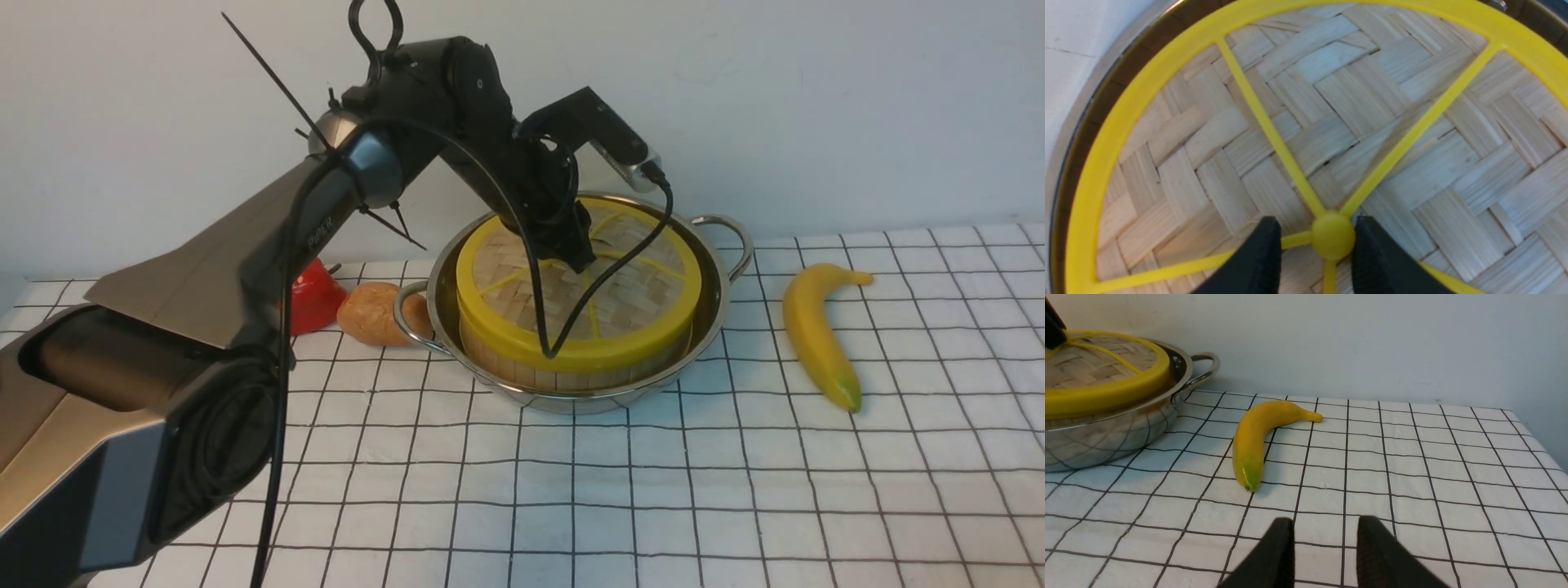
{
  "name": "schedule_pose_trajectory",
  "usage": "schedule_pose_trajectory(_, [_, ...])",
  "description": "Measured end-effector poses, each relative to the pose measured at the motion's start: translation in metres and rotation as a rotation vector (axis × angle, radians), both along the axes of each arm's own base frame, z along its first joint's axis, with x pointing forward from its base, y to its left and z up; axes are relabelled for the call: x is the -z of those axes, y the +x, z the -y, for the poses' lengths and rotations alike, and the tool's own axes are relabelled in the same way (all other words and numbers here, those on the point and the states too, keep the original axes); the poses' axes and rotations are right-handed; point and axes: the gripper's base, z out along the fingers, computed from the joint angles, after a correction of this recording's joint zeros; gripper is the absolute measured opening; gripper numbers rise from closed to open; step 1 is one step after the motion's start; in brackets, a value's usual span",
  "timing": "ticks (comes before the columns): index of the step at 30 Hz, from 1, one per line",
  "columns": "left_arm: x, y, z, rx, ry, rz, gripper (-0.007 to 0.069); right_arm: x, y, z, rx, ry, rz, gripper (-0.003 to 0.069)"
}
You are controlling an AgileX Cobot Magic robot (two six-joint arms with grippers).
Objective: Place the steamer in the pot on the white tablecloth, and put the lid on the steamer.
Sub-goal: 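Place the yellow bamboo steamer lid onto the steamer in the pot with the left gripper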
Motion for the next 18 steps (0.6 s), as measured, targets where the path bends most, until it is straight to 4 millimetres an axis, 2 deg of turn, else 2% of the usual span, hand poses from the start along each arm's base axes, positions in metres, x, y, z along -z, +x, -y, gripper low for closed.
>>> schedule_pose_trajectory(9, [0.0003, 0.0, -0.0008, -0.006, 0.008, -0.002, 0.0298, 0.0, 0.0, 0.0, 0.0, 0.0, 0.0, 0.0242])
schedule_pose_trajectory(13, [-0.0008, 0.0012, -0.0027, -0.011, 0.009, 0.002, 0.0407, 0.0, 0.0, 0.0, 0.0, 0.0, 0.0, 0.0242])
schedule_pose_trajectory(14, [-0.0007, 0.0012, -0.0029, -0.013, 0.009, 0.002, 0.0414, 0.0, 0.0, 0.0, 0.0, 0.0, 0.0, 0.0242])
schedule_pose_trajectory(17, [-0.0033, 0.0034, -0.0051, -0.036, 0.011, 0.012, 0.0527, 0.0, 0.0, 0.0, 0.0, -0.001, 0.0, 0.0242])
schedule_pose_trajectory(18, [-0.0043, 0.0036, -0.0052, -0.04, 0.01, 0.014, 0.054, 0.0, 0.0, 0.0, 0.0, -0.001, 0.0, 0.0242])
